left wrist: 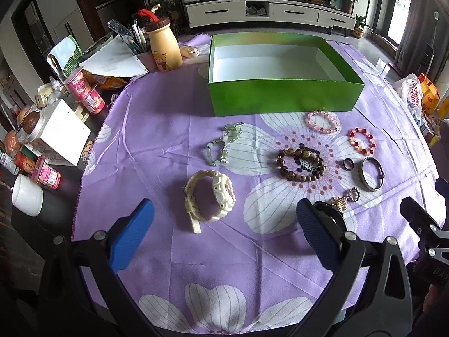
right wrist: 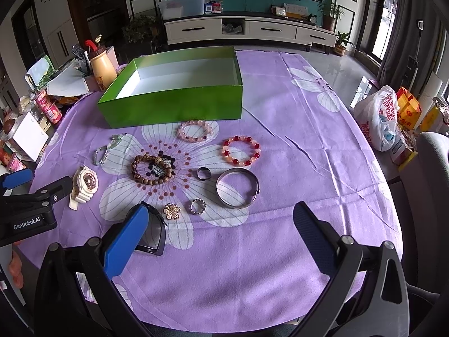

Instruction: Organize jewelry

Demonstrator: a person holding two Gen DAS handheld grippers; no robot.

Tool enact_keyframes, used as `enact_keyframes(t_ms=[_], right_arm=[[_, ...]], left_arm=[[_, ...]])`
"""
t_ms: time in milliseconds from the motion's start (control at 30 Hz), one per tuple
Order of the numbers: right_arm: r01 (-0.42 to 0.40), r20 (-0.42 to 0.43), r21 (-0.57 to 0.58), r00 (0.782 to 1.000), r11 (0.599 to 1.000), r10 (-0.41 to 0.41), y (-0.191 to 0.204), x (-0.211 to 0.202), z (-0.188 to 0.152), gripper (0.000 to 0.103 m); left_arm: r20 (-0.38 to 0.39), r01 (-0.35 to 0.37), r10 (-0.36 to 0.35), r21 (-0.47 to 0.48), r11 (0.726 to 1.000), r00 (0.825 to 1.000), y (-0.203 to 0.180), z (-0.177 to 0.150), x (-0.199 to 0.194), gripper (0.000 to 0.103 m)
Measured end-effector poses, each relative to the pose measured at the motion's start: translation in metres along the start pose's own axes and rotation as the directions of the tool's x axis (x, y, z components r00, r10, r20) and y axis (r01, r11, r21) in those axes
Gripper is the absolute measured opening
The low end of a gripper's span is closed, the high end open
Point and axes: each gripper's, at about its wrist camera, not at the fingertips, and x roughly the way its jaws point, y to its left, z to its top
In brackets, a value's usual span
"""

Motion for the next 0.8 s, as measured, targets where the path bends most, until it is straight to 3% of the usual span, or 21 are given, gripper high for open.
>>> enact_keyframes(t_ms=[800], right_arm=[[-0.007,0.005,0.003,1.0,1.0,0.007,0.0005,-0.0027,-0.0001,0.102]], left_arm=[[0.027,0.033,-0.033,0.008,0.999,0.999,0.0,0.0025,-0.0074,0.101]])
